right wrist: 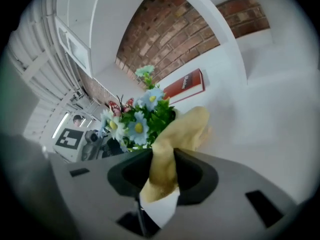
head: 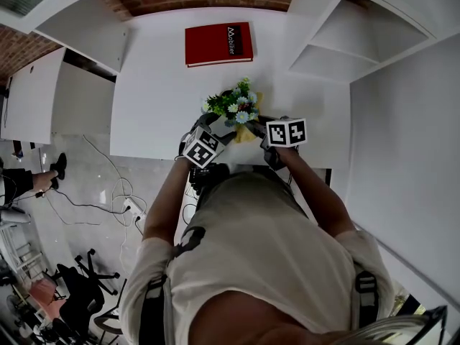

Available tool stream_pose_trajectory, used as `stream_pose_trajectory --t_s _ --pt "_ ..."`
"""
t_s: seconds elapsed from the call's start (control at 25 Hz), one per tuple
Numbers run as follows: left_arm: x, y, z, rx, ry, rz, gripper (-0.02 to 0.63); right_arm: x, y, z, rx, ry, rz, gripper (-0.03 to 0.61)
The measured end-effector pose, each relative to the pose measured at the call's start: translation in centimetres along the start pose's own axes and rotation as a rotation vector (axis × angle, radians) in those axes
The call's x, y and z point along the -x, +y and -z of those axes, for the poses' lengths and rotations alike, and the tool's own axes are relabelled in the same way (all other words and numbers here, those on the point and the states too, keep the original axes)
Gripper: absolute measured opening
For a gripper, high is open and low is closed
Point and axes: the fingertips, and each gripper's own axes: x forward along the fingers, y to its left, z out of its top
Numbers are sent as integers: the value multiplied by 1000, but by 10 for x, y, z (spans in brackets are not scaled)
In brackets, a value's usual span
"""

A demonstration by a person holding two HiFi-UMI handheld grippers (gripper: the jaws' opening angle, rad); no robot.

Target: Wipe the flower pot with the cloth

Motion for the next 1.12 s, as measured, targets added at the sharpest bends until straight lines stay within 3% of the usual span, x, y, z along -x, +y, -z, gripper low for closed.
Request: stream_pose_trajectory --t_s 0.16,0.36,0.6,0.76,1.12 --pt "-5 -18 12 -39 38 -4 319 -13 -17 31 -21 75 56 135" --pt "8 17 12 75 -22 -75 319 -11 -30 44 -42 100 85 138" --pt "8 36 -23 99 -80 35 338 -3 -21 14 -17 18 31 139" --pt "4 36 -27 121 -113 58 341 -9 -23 3 15 5 18 140" --pt "7 2 -21 143 -126 97 339 -9 -31 19 19 47 35 138"
